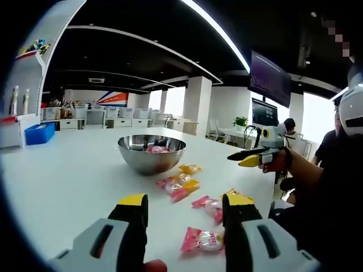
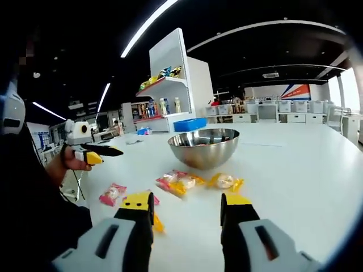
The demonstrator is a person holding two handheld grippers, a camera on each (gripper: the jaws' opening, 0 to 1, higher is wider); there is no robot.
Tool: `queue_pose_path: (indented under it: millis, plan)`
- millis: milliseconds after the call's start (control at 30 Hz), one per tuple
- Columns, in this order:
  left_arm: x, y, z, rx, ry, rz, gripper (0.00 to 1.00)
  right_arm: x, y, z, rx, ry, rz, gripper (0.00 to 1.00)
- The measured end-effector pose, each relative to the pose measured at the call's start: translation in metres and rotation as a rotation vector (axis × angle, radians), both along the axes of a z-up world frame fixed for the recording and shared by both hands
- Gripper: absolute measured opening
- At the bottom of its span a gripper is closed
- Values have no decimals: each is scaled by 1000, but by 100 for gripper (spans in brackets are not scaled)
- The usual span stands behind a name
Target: Pick up the marshmallows scattered on the table and place them into the bowl on the table
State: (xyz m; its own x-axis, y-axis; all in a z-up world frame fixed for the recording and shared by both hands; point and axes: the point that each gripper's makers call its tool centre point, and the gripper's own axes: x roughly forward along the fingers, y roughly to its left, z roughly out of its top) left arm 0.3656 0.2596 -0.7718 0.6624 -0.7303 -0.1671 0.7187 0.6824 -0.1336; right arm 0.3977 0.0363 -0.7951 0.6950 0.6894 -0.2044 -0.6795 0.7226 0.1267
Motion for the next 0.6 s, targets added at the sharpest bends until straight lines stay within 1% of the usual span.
queue_pose_path:
  millis: [367,500,600]
  plan:
    - [0,4,-1,2,1,14,53,-18,-8,-5,-36,7,-3,45]
    - [1,7,-2,2,2,22,53,-25,-3,-13,-78,23,25,44]
    - [2,8,-2,-1,0,24,53,-26,1,-15,-104,20,36,44]
